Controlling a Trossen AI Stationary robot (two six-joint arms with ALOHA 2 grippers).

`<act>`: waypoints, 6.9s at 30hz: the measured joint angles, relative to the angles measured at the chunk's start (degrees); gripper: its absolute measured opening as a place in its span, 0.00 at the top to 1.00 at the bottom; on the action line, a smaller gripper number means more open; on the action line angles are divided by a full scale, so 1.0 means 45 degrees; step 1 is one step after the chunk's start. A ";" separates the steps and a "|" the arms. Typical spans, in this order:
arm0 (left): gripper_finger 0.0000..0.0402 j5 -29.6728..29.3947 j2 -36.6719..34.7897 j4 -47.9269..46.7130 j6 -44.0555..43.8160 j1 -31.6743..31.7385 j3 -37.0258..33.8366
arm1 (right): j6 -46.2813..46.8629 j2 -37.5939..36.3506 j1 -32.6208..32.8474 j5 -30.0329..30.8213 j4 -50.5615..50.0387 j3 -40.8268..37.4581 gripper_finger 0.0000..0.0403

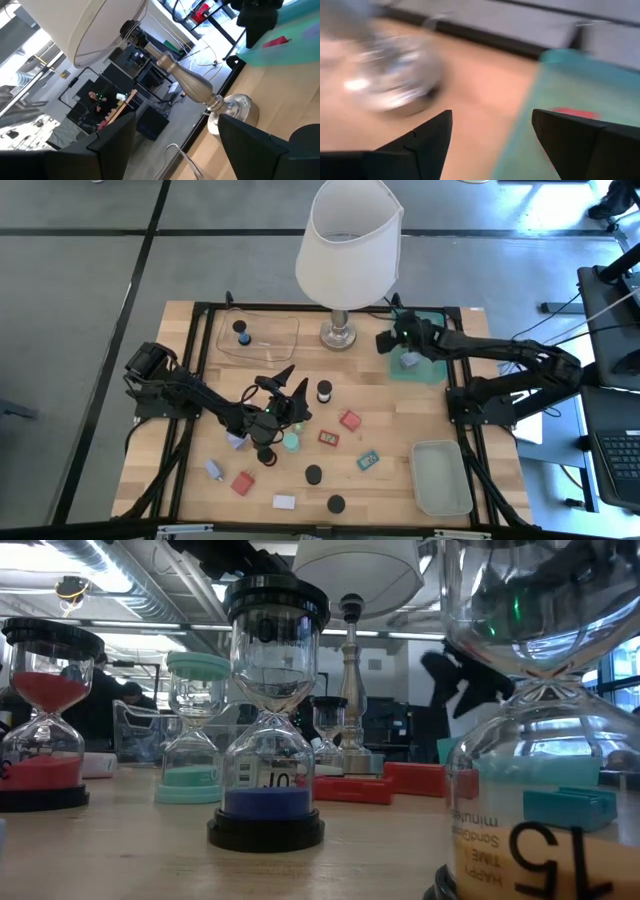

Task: Pick & Place Office items
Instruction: Put the top red charger adapter into the green bin

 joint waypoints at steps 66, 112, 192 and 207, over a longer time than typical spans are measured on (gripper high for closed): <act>0.31 1.1240 -0.5994 -1.4015 -1.4975 0.0903 0.0000 | -0.2486 0.3952 0.9773 -0.0412 0.4227 0.0010 0.10; 0.31 1.1271 -0.5994 -1.4105 -1.4680 0.0903 0.0000 | 0.0102 0.4272 0.8854 -0.0814 0.4056 0.0005 0.47; 0.31 1.1352 -0.5994 -1.3998 -1.4742 0.0903 0.0000 | 0.1148 0.2167 -0.1830 0.2897 0.2673 -0.2263 0.41; 0.31 1.1352 -0.5994 -1.3998 -1.4742 0.0902 0.0000 | -0.0049 0.2191 -0.1825 0.2992 0.3712 -0.2283 0.34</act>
